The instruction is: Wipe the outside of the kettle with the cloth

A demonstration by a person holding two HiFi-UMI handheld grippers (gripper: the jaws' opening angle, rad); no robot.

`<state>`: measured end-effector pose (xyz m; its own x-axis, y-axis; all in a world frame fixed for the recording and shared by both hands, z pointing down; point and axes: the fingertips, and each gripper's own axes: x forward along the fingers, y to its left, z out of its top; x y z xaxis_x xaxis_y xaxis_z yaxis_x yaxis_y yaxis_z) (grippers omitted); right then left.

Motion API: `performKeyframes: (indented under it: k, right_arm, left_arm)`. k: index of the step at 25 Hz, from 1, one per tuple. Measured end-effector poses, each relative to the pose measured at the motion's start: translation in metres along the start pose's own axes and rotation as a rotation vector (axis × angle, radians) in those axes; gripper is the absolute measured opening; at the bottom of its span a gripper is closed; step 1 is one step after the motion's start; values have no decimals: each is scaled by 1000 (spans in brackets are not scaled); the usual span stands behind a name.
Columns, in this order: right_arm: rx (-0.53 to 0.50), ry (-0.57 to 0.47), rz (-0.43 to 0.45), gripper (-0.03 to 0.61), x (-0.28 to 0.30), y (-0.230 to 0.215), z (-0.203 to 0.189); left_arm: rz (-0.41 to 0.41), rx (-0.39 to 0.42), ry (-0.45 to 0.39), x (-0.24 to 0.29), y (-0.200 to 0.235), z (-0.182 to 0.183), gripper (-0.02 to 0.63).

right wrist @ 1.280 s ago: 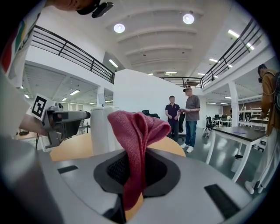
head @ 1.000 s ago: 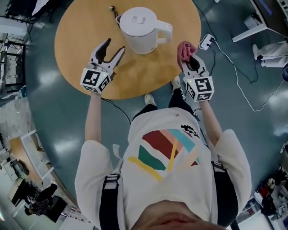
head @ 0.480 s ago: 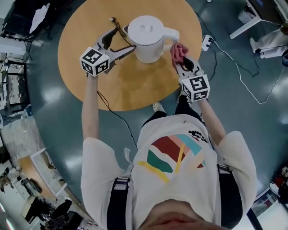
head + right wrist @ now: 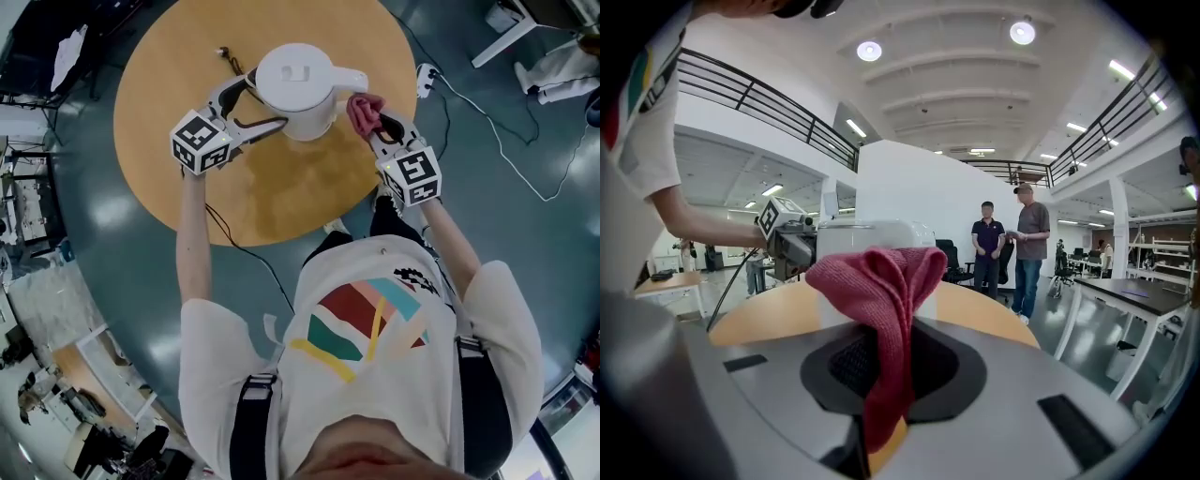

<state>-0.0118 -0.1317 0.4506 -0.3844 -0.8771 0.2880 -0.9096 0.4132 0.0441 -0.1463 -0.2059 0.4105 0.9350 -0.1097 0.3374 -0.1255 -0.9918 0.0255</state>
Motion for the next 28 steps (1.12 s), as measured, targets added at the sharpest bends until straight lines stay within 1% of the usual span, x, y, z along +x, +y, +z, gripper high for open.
performKeyframes:
  k: [2, 5, 9, 11, 14, 18, 20, 22, 24, 25, 26, 28]
  right_arm:
    - [-3, 0, 3, 48, 8, 1, 3]
    - [-4, -9, -8, 48, 13, -12, 7]
    - [-20, -9, -28, 48, 1, -54, 16]
    - [-31, -5, -36, 48, 3, -77, 21]
    - [-49, -2, -32, 48, 35, -102, 25]
    - [-80, 4, -14, 48, 70, -110, 38]
    - [-50, -23, -10, 48, 71, -109, 47]
    - [45, -87, 4, 48, 62, -107, 55]
    - [152, -148, 36, 48, 52, -102, 62]
    - [179, -162, 58, 48, 49, -98, 64]
    - [178, -164, 79, 48, 49, -94, 64]
    - [123, -145, 113, 48, 48, -81, 63]
  left_arm:
    - [-14, 11, -7, -2, -1, 4, 514]
    - [-31, 6, -46, 4, -8, 16, 514]
    - [-23, 18, -32, 18, -40, 32, 514]
    - [-26, 21, -20, 23, -57, 37, 514]
    - [-28, 29, -4, 27, -65, 30, 514]
    - [-33, 19, -10, 26, -72, 28, 514]
    - [-26, 21, -7, 27, -75, 28, 514]
    - [-15, 19, -3, 27, -77, 27, 514]
    - [-5, 20, 3, 27, -78, 27, 514]
    - [-1, 22, 8, 27, -78, 27, 514]
    - [2, 24, 13, 28, -79, 27, 514]
    - [6, 27, 17, 28, -80, 27, 514]
